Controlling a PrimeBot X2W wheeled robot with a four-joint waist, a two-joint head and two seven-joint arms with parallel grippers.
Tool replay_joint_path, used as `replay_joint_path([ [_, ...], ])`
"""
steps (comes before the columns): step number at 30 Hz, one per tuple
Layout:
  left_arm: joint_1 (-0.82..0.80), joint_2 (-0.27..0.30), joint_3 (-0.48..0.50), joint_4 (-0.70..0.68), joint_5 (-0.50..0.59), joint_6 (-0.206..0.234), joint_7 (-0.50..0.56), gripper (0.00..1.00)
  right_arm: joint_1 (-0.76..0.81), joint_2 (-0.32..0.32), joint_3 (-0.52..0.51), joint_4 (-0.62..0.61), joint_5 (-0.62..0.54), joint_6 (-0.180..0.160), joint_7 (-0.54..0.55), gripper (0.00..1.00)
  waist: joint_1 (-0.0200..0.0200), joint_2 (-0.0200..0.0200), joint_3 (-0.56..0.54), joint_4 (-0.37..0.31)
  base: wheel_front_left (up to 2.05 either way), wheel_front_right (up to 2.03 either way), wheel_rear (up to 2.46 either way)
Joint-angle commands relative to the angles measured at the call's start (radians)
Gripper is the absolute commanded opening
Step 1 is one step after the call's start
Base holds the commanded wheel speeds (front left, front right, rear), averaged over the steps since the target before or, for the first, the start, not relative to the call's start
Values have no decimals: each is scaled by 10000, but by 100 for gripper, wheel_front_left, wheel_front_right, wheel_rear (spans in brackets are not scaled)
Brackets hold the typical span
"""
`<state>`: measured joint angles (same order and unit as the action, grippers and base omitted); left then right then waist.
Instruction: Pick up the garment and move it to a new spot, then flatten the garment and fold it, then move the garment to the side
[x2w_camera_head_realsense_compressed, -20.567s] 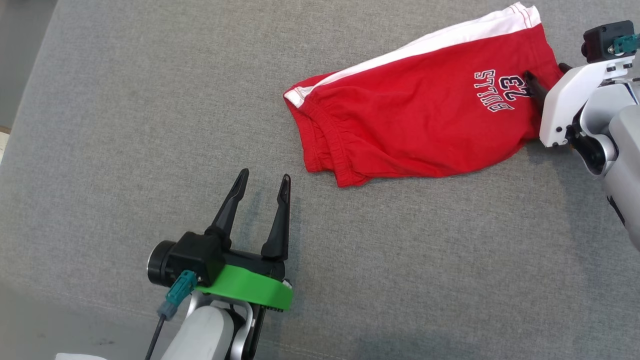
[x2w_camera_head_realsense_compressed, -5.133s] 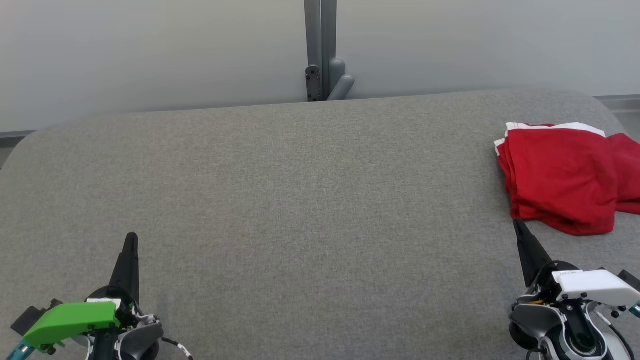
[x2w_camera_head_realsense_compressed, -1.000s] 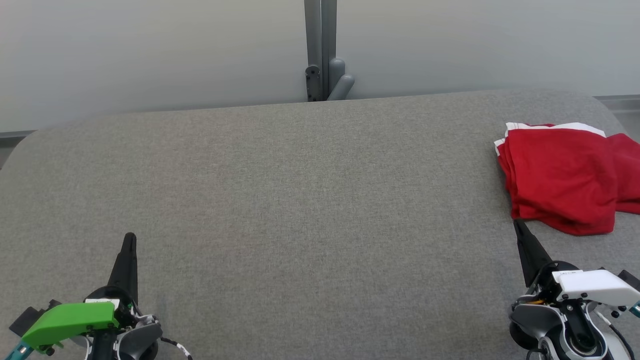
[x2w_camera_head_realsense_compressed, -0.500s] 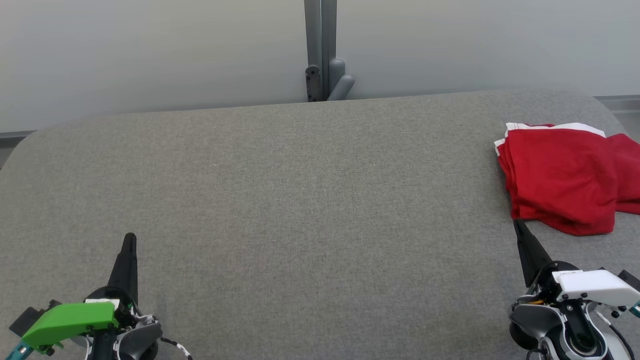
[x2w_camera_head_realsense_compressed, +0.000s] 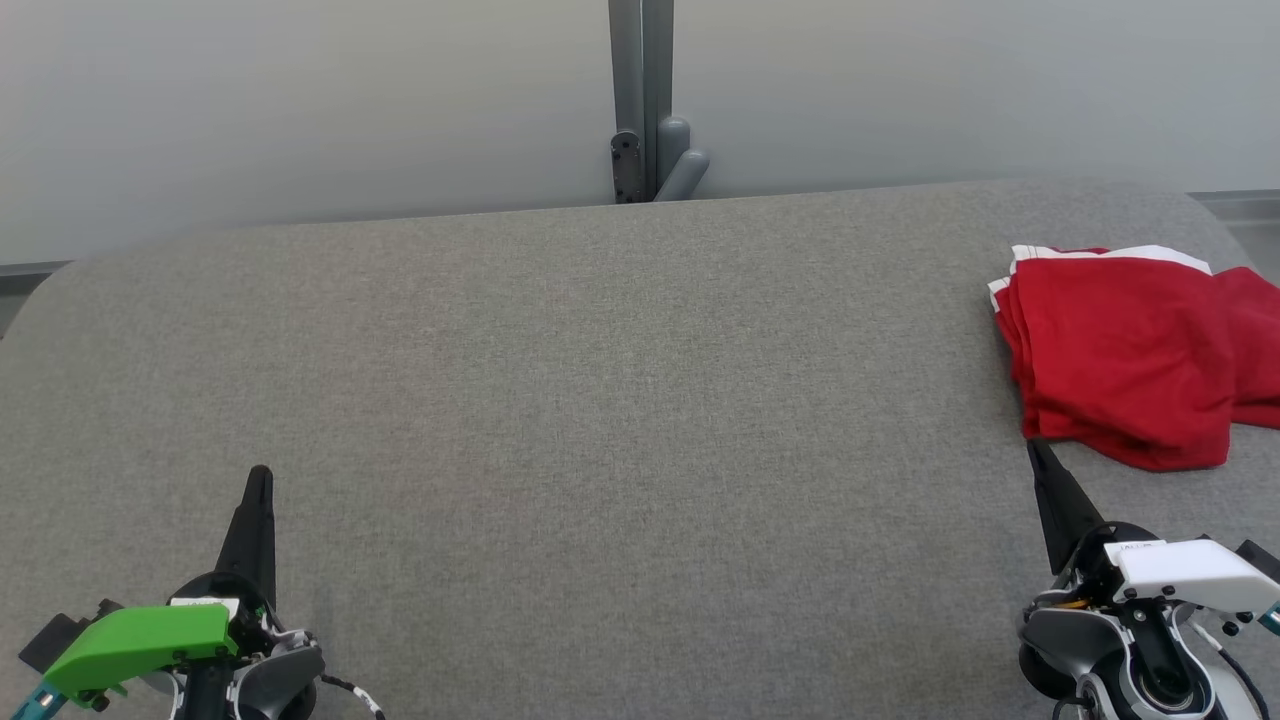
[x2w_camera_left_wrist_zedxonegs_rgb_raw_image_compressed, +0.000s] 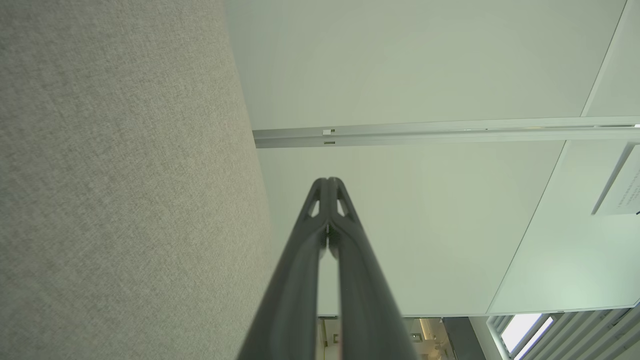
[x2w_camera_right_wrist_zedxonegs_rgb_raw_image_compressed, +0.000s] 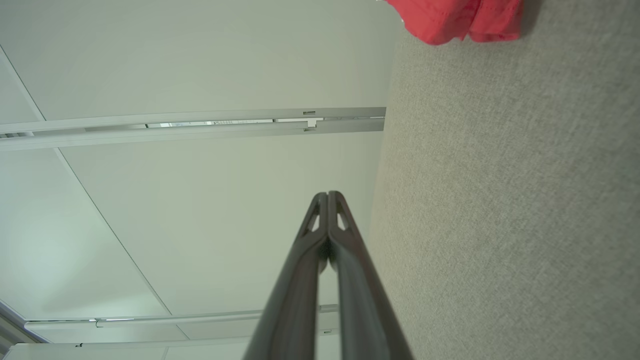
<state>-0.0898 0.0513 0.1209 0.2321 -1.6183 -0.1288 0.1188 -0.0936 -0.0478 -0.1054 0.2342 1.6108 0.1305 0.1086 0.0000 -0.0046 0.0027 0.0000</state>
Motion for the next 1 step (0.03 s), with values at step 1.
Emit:
replay_joint_path([
  [1,-125,4,9,-14,80,-43,29,0,-114,-48,20,15,81,4,37,0,0,46,0,0,0,0,0],
])
